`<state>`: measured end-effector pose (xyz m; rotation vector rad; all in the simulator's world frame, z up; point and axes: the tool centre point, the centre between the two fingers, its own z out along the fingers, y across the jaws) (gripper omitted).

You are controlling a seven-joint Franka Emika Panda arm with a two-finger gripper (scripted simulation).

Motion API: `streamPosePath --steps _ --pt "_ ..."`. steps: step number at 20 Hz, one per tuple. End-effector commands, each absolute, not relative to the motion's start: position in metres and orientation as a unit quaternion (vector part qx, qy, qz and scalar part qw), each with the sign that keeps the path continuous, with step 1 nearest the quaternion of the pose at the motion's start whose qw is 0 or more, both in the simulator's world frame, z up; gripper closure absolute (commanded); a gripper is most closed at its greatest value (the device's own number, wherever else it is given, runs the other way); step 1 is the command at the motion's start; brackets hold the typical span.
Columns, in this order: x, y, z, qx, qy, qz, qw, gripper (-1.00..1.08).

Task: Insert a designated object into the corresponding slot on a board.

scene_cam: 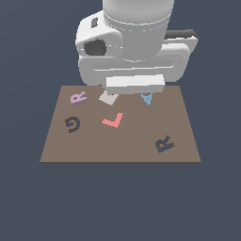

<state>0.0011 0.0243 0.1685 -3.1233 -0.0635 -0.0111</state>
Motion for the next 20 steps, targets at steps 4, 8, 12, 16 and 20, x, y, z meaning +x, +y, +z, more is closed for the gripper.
streamPosePath --steps 4,8,12,16,20 --pt "0.001 0.023 0.168 -1.0 -0.016 -0.004 0.009 -0.92" --pt "0.003 0.016 0.164 -1.0 0.004 -0.003 0.008 -0.92" --pt "0.005 0.004 0.157 -0.999 0.041 -0.003 0.008 -0.92" --pt "0.006 -0.015 0.146 -0.996 0.094 -0.003 0.007 -0.92" --pt "0.004 -0.039 0.133 -0.986 0.166 -0.003 0.006 -0.92"
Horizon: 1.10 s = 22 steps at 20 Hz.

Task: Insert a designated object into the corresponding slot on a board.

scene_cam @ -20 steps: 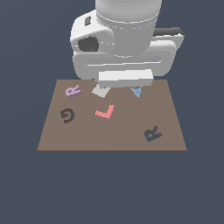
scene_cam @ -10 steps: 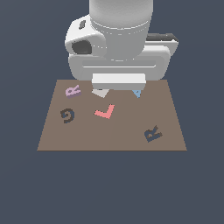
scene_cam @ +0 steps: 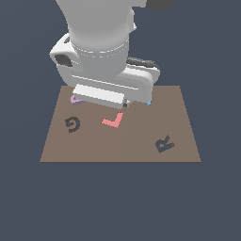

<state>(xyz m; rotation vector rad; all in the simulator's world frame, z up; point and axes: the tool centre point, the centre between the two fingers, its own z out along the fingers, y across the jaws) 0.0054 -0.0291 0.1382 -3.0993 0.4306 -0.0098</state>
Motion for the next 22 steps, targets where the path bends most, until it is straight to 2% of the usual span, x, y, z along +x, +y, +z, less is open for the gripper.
streamPosePath --steps 1,12,22 --pt "0.003 -0.046 0.129 -0.983 0.186 -0.003 0.005 -0.92" --pt "-0.034 -0.124 0.081 -0.905 0.425 -0.002 0.001 -0.92" --pt "-0.07 -0.154 0.056 -0.84 0.543 -0.001 0.0 -0.92"
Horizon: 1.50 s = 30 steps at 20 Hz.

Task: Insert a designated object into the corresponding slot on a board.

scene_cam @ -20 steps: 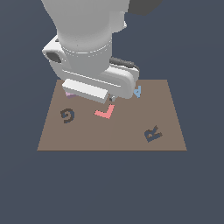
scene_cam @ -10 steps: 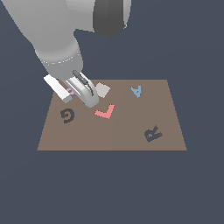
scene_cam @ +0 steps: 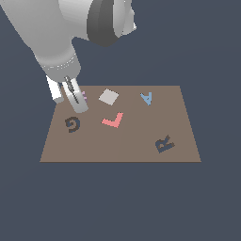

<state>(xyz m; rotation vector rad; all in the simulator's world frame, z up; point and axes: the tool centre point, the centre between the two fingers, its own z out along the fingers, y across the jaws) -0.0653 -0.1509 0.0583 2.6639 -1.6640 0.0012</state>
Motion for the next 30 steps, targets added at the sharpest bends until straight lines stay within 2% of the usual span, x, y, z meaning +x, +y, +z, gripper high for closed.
streamPosePath --steps 1,19,20,30 --pt "-0.072 -0.155 0.054 0.836 -0.549 0.0 0.0 -0.92" --pt "-0.079 -0.157 0.03 0.825 -0.566 0.0 0.0 -0.92" --pt "-0.079 -0.157 0.03 0.825 -0.566 0.0 0.0 1.08" --pt "-0.078 -0.157 0.03 0.825 -0.566 0.0 0.0 1.08"
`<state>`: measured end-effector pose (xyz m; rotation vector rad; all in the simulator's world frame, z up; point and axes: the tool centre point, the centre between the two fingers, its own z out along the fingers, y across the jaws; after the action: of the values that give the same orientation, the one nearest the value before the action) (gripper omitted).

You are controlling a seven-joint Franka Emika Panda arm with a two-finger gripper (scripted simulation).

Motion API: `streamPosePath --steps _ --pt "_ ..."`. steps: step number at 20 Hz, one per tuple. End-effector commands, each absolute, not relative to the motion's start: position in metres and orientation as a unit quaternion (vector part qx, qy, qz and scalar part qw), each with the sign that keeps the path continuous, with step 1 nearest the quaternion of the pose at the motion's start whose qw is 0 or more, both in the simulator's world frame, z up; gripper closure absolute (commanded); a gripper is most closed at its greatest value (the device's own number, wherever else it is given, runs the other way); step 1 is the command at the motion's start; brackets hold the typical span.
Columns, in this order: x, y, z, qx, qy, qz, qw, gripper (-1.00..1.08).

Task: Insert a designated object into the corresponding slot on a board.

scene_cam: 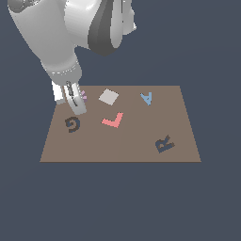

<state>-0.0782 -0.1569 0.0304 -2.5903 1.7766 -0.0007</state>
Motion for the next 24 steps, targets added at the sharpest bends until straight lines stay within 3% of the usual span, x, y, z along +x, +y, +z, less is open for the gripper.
streamPosePath --steps 1,13,24 --pt "-0.078 -0.157 0.031 -0.825 0.566 0.0 0.0 1.08" --pt "-0.067 -0.137 0.034 -0.825 0.565 0.0 0.0 1.08" --pt "-0.017 -0.047 0.036 -0.828 0.56 0.0 0.0 1.08"
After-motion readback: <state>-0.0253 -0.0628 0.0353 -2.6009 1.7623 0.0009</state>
